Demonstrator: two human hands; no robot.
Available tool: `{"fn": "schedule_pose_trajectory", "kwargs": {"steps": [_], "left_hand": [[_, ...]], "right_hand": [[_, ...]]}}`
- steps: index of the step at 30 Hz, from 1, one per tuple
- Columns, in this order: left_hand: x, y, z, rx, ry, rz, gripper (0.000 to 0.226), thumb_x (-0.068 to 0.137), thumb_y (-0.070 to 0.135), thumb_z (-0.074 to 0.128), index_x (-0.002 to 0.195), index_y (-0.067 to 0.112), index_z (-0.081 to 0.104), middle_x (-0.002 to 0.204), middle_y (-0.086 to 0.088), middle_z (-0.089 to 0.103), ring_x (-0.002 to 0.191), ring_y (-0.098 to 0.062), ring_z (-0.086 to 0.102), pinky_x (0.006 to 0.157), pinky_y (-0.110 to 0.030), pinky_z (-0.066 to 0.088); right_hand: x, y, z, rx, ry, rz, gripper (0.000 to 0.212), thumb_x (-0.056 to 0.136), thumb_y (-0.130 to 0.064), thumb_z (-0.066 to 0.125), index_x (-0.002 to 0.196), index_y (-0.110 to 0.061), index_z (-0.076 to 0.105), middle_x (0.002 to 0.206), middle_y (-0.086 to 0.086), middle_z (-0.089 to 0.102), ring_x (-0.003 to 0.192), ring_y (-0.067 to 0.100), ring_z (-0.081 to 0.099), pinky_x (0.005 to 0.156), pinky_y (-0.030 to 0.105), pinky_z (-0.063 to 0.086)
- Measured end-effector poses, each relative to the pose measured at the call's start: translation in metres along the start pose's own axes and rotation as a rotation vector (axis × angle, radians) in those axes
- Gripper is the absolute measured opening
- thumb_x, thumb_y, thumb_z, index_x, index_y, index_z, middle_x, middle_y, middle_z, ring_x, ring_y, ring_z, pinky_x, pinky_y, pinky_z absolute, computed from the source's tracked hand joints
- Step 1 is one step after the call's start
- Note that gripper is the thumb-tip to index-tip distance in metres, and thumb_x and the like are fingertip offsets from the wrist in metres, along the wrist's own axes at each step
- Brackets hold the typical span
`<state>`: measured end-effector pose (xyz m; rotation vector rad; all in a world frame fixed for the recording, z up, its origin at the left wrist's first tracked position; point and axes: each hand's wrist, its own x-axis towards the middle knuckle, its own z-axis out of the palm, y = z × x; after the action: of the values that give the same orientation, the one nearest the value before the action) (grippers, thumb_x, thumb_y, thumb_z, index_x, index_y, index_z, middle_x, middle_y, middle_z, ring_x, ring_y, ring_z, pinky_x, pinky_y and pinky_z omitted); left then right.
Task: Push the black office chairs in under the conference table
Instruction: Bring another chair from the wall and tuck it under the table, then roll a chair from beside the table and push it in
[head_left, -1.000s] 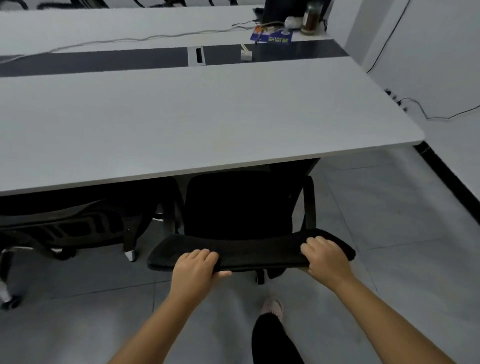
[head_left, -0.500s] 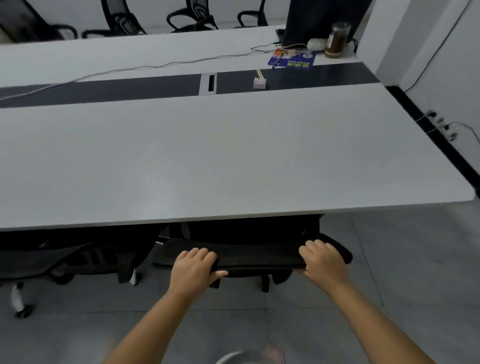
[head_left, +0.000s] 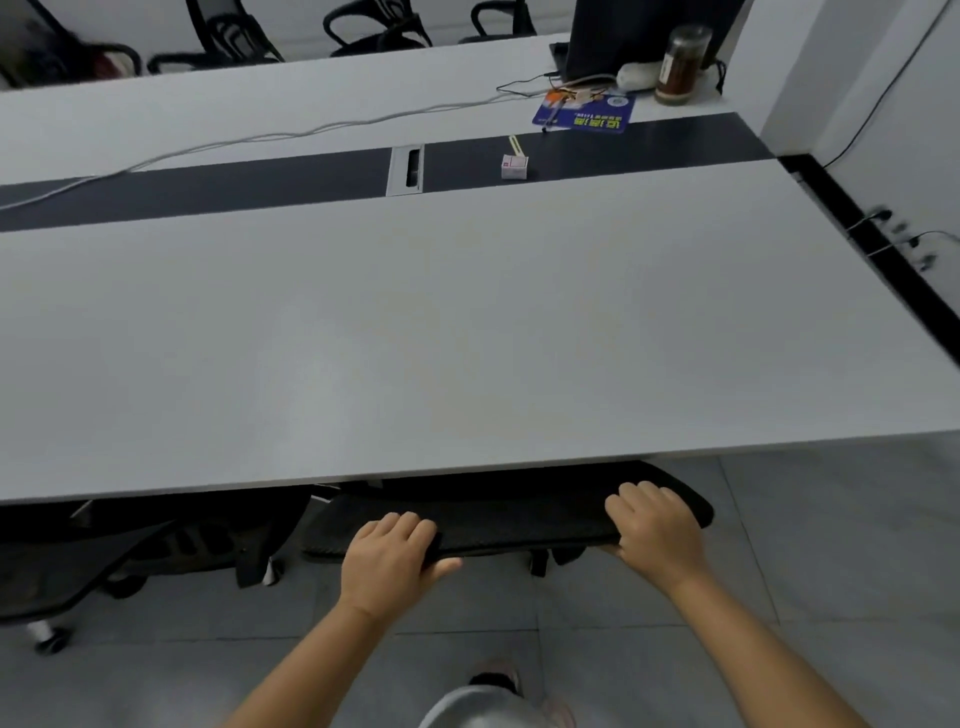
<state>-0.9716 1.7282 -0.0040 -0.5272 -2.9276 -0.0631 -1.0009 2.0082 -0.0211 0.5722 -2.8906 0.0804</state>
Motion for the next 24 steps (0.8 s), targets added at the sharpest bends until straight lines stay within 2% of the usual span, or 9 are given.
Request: {"fn": "schedule_pose_trajectory", "kwargs": {"steps": [2, 4, 7, 11, 14, 17, 20, 22, 24], "left_hand": [[-0.002, 0.004, -0.007, -0.025, -0.110, -0.019, 0.077, 0.090, 0.062, 0.013, 0.057, 0.018, 0.067, 0.051, 0.005, 0.062, 0.045, -0.014, 0.060, 0.045, -0.016, 0.044], [0.000, 0.006, -0.015, -0.059, -0.181, -0.025, 0.051, 0.078, 0.063, 0.049, 0.062, 0.019, 0.069, 0.054, 0.006, 0.065, 0.049, -0.013, 0.063, 0.048, -0.016, 0.049], [0.002, 0.009, -0.016, -0.249, -0.291, -0.065, 0.035, 0.059, 0.034, 0.084, 0.082, 0.010, 0.072, 0.075, -0.003, 0.072, 0.068, -0.022, 0.069, 0.059, -0.031, 0.055], [0.017, 0.045, -0.012, -0.491, -0.223, -0.053, 0.029, 0.075, 0.017, 0.074, 0.101, 0.006, 0.069, 0.110, -0.007, 0.067, 0.106, -0.024, 0.060, 0.087, -0.024, 0.042], [0.035, 0.096, -0.006, -0.586, -0.147, 0.173, 0.029, 0.064, 0.000, 0.080, 0.091, 0.002, 0.071, 0.098, -0.012, 0.071, 0.093, -0.025, 0.067, 0.083, -0.019, 0.046], [0.044, 0.153, 0.005, -0.671, -0.210, 0.465, 0.035, 0.062, -0.003, 0.079, 0.095, 0.000, 0.070, 0.099, -0.013, 0.070, 0.098, -0.016, 0.061, 0.088, -0.018, 0.040], [0.044, 0.209, 0.021, -0.722, -0.346, 0.638, 0.035, 0.063, 0.005, 0.077, 0.097, 0.001, 0.069, 0.096, -0.013, 0.071, 0.096, -0.010, 0.055, 0.088, -0.019, 0.038], [0.043, 0.245, 0.035, -0.752, -0.494, 0.633, 0.033, 0.061, 0.009, 0.072, 0.094, 0.001, 0.070, 0.090, -0.013, 0.073, 0.096, -0.010, 0.051, 0.081, -0.016, 0.042], [0.047, 0.278, 0.056, -0.807, -0.585, 0.603, 0.035, 0.072, 0.008, 0.069, 0.106, 0.001, 0.065, 0.102, -0.014, 0.070, 0.097, -0.001, 0.053, 0.075, -0.009, 0.042]], "right_hand": [[-0.003, -0.003, -0.005, 0.034, -0.024, 0.036, 0.047, 0.019, -0.015, 0.090, 0.043, -0.011, 0.051, 0.043, 0.003, 0.048, 0.037, 0.021, 0.046, 0.036, 0.020, 0.034], [-0.004, -0.007, -0.012, 0.074, -0.040, 0.080, 0.046, 0.025, -0.025, 0.092, 0.045, -0.011, 0.053, 0.044, 0.003, 0.050, 0.038, 0.021, 0.049, 0.040, 0.020, 0.038], [-0.017, -0.014, -0.019, 0.182, 0.005, 0.262, 0.041, 0.027, -0.023, 0.092, 0.056, -0.012, 0.065, 0.054, 0.002, 0.061, 0.048, 0.021, 0.060, 0.052, 0.033, 0.054], [-0.060, -0.023, -0.025, 0.265, -0.017, 0.426, 0.058, 0.039, -0.014, 0.092, 0.091, -0.004, 0.071, 0.094, 0.016, 0.072, 0.088, 0.033, 0.069, 0.072, 0.055, 0.053], [-0.103, -0.021, -0.027, 0.421, 0.025, 0.653, 0.056, 0.061, -0.007, 0.083, 0.111, 0.002, 0.062, 0.117, 0.021, 0.061, 0.104, 0.032, 0.062, 0.084, 0.042, 0.050], [-0.151, -0.019, -0.029, 0.676, 0.120, 1.032, 0.049, 0.083, -0.012, 0.065, 0.128, -0.004, 0.047, 0.134, 0.007, 0.044, 0.125, 0.019, 0.041, 0.102, 0.028, 0.034], [-0.202, -0.016, -0.028, 0.846, 0.158, 1.356, 0.046, 0.085, -0.008, 0.062, 0.127, -0.003, 0.045, 0.136, 0.013, 0.045, 0.126, 0.023, 0.043, 0.098, 0.025, 0.040], [-0.237, -0.010, -0.027, 0.924, 0.195, 1.507, 0.043, 0.083, -0.003, 0.062, 0.124, -0.001, 0.048, 0.135, 0.015, 0.046, 0.121, 0.024, 0.047, 0.085, 0.013, 0.040], [-0.269, 0.002, -0.025, 0.978, 0.253, 1.635, 0.037, 0.082, -0.002, 0.063, 0.118, -0.006, 0.053, 0.127, 0.010, 0.051, 0.114, 0.021, 0.050, 0.082, 0.016, 0.037]]}}
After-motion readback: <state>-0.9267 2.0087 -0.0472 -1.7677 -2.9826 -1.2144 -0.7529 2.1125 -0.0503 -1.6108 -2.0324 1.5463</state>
